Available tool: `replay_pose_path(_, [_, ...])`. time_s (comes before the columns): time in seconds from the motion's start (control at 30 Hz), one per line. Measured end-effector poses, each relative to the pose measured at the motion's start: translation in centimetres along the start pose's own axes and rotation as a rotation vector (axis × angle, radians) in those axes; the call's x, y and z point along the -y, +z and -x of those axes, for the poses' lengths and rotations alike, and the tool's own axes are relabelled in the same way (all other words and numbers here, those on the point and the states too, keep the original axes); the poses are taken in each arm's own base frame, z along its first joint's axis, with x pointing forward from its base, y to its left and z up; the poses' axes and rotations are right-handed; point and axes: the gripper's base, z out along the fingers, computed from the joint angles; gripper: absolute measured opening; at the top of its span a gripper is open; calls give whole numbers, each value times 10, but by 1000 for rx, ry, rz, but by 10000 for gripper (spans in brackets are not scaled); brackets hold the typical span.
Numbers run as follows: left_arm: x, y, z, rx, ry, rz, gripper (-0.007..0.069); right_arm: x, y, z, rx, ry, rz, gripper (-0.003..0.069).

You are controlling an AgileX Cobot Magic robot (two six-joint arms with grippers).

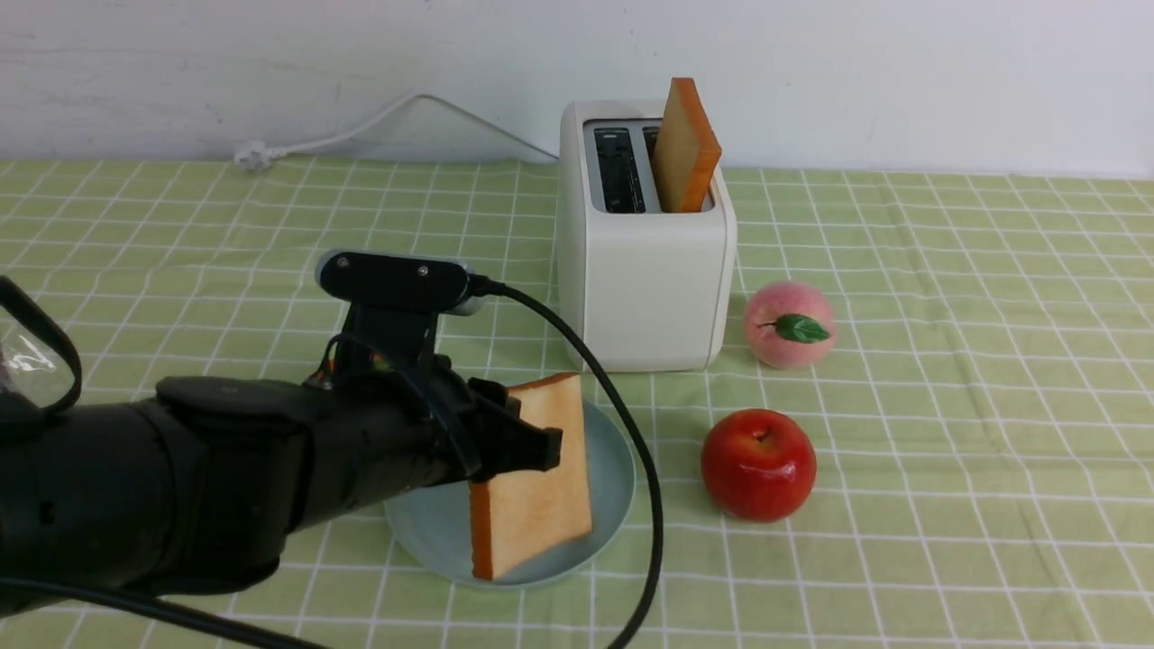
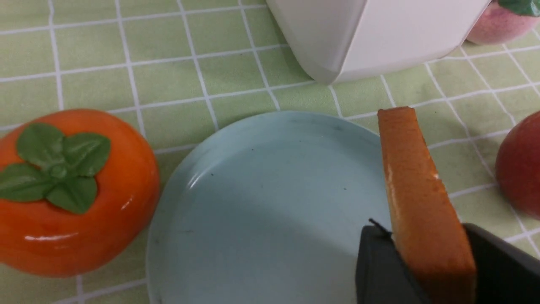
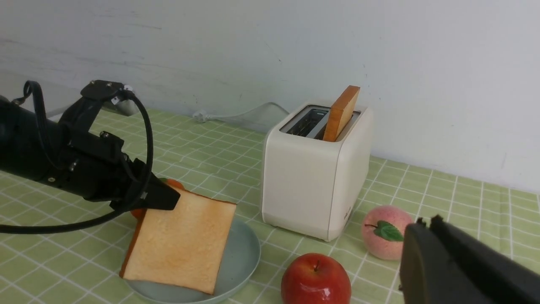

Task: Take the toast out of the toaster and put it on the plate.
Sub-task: Use the left arm to put a slice of bread into the empty plate

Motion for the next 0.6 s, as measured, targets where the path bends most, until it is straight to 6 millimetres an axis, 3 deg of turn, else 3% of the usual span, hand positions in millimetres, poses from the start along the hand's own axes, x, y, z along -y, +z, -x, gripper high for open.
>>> replay_pose_path(0.27, [-11, -1, 1, 14, -6, 124, 542, -1, 0, 0, -4, 4, 6, 4])
replay_pose_path(0.37, [-12, -3, 3, 23, -11, 130, 577, -1, 0, 0, -5, 7, 8, 4])
replay_pose_path(0.5, [-13, -22, 16, 90, -27, 109, 592, -1, 0, -2, -17, 7, 16, 4])
replay_pose_path(0.6, [-15, -55, 33, 200, -47, 77, 584, -3, 0, -4, -43, 8, 32, 4])
